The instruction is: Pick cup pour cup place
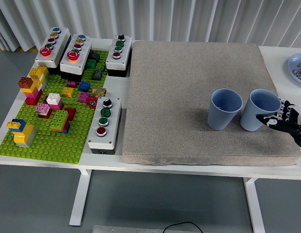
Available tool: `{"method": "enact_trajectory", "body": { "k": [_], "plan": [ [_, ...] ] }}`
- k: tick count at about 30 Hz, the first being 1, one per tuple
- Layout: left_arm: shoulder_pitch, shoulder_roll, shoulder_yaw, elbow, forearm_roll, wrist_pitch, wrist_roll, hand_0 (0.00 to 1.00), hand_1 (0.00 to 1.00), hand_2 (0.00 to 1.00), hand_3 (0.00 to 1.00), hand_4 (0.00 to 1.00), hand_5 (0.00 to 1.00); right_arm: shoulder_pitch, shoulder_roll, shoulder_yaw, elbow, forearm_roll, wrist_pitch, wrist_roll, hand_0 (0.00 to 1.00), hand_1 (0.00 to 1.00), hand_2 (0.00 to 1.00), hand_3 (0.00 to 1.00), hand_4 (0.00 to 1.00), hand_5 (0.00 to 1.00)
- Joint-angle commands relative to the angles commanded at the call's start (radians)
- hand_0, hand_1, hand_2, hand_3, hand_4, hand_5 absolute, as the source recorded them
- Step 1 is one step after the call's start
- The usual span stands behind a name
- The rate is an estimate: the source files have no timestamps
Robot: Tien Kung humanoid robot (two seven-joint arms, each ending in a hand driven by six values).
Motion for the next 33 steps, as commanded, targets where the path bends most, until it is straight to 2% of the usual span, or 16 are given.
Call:
{"method": "enact_trajectory", "body": {
  "k": [10,26,30,33],
  "plan": [
    [0.0,0.001,0.003,0.0,-0.001,0.0,-0.001,0.702,0.711,0.711,0.624,0.494,0.93,-0.028,-0.014,0.006,0.021,0.004,0.005,-0.009,0.911,0.852,0.898,0.943,0.843,0.298],
    [0.002,0.006,0.018,-0.001,-0.015,-0.001,-0.006,0.702,0.711,0.711,0.624,0.493,0.929,-0.09,-0.061,0.073,0.068,0.006,0.011,-0.015,0.911,0.854,0.894,0.941,0.843,0.303],
    [0.0,0.008,0.019,-0.001,-0.016,-0.001,-0.007,0.702,0.711,0.711,0.624,0.493,0.929,-0.044,-0.062,0.094,0.045,0.006,-0.003,-0.007,0.911,0.854,0.894,0.941,0.843,0.303],
    [-0.004,0.009,0.024,-0.002,-0.023,0.0,-0.01,0.703,0.711,0.711,0.624,0.494,0.929,0.032,-0.058,0.116,0.001,0.014,-0.021,0.006,0.906,0.852,0.873,0.93,0.841,0.302]
  ]
}}
